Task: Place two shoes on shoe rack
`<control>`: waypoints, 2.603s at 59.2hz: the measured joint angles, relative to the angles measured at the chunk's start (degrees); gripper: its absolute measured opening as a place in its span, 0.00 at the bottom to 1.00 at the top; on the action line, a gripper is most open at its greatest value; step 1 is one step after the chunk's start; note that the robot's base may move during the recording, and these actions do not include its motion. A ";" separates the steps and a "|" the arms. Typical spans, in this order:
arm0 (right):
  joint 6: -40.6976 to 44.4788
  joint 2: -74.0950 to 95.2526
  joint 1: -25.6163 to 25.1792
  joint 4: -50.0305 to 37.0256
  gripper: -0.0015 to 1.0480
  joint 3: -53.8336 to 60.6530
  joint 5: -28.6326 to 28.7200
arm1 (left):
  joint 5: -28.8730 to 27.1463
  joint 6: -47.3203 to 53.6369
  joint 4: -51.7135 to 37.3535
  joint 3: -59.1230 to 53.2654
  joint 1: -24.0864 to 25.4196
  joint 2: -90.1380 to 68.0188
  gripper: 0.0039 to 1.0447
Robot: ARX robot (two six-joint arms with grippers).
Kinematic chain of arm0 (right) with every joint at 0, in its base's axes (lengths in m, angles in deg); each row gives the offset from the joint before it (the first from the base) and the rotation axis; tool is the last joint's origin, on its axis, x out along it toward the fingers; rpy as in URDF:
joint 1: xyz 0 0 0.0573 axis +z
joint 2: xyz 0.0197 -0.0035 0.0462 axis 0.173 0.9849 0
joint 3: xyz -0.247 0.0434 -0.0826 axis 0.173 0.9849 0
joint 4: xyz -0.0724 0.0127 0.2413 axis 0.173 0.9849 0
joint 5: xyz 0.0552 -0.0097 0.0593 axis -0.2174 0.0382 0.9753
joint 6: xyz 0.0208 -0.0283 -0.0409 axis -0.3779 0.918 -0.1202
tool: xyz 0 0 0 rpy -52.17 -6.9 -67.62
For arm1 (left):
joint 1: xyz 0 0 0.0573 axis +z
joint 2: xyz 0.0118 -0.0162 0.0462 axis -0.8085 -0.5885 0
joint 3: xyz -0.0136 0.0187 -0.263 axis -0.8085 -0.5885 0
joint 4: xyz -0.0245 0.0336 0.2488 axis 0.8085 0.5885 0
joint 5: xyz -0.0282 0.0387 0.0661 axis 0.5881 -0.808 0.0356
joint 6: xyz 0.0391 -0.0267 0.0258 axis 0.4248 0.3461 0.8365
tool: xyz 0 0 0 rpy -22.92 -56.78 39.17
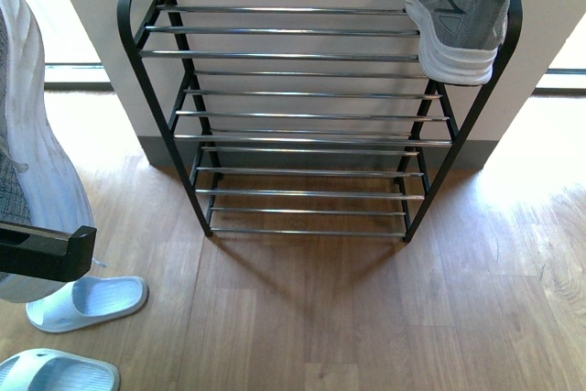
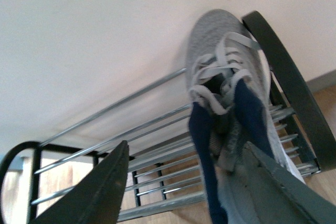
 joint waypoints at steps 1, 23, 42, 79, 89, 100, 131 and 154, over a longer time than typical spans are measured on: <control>0.50 -1.20 0.00 -0.35 0.64 0.85 0.57 | 0.02 0.00 0.00 0.00 0.00 0.00 0.01; 12.81 -36.00 -6.25 -9.11 0.91 31.93 19.06 | 0.00 0.00 0.00 0.00 0.00 0.00 0.01; 19.08 -57.29 -18.71 -11.37 0.91 50.84 28.15 | 0.00 0.00 0.00 0.00 0.00 0.00 0.01; 35.60 -69.26 -11.06 -21.46 0.19 67.25 3.63 | 0.04 0.00 0.00 0.00 0.00 0.00 0.01; 36.28 -73.40 -10.01 -20.52 0.02 70.27 3.23 | 0.09 0.00 0.00 0.00 0.00 0.00 0.01; 36.30 -78.90 -9.97 -17.92 0.02 73.33 3.13 | 0.07 0.00 0.00 0.00 0.00 0.00 0.01; 36.35 -91.84 -9.94 -10.58 0.02 77.37 3.02 | 0.07 0.00 0.00 0.00 0.00 0.00 0.01; 36.35 -100.13 -9.94 -2.49 0.02 77.37 3.06 | 0.04 0.00 0.00 0.00 0.00 0.00 0.01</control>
